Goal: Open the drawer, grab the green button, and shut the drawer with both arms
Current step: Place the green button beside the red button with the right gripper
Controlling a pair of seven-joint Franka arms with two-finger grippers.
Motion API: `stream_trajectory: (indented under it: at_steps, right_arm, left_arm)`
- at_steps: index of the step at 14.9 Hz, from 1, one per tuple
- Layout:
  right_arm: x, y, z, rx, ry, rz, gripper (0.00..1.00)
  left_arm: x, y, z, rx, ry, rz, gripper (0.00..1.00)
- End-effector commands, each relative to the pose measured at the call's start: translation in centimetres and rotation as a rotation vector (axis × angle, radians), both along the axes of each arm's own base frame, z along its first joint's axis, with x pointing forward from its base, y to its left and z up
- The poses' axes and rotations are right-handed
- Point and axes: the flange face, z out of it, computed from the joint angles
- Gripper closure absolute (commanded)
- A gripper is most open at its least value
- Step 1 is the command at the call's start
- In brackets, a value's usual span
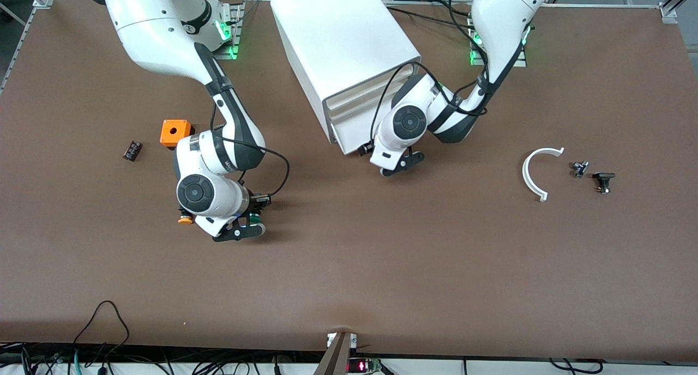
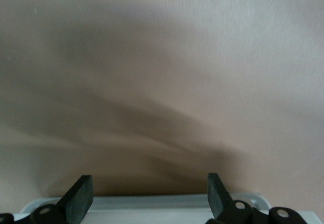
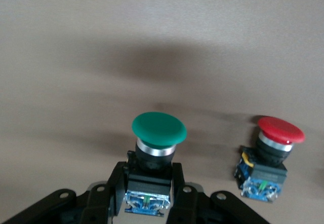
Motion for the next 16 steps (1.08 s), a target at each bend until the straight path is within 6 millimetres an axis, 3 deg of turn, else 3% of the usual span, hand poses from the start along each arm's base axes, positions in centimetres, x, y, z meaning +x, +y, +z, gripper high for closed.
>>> stream_trajectory:
  at_steps: [1,5,6,7,8,9,13,15,16]
  right_arm:
    - [-0.1,-1.2,-0.5,0.003,-0.015,0.016,1.00]
    - [-0.1,-1.7,-1.7,0.005,-0.017,-0.001,1.00]
    - [-0.2,-1.7,-1.8,0.004,-0.015,-0.009,0.94]
    - [-0.2,-1.8,-2.1,0.003,-0.010,-0.018,0.70]
    - [-0.2,-1.7,-2.1,0.007,-0.009,-0.022,0.23]
    - [-0.1,-1.8,-2.0,0.008,-0.010,-0.023,0.00]
    - [0.5,-2.6,0.0,0.003,-0.023,-0.129,0.00]
    - [0.7,-2.4,1.8,0.005,-0.047,-0.141,0.00]
    - [1.0,-2.4,3.2,0.012,-0.068,-0.137,0.00]
  left_arm:
    - [-1.9,-0.7,0.7,0.004,0.045,-0.005,0.00]
    - [-4.2,-2.6,1.0,-0.014,0.101,-0.031,0.00]
    - [-4.4,-2.7,1.1,-0.019,0.115,-0.026,0.00]
    - [-4.6,-2.9,1.1,-0.021,0.119,-0.028,0.00]
    - [-4.9,-3.1,1.0,-0.020,0.126,-0.033,0.00]
    - [-5.1,-3.2,0.7,-0.014,0.139,-0.038,0.00]
    - [-5.7,-3.5,0.9,-0.007,0.162,-0.057,0.00]
    - [-5.0,-3.0,2.0,-0.009,0.162,-0.073,0.00]
    - [-3.9,-2.6,3.4,-0.013,0.134,-0.073,0.00]
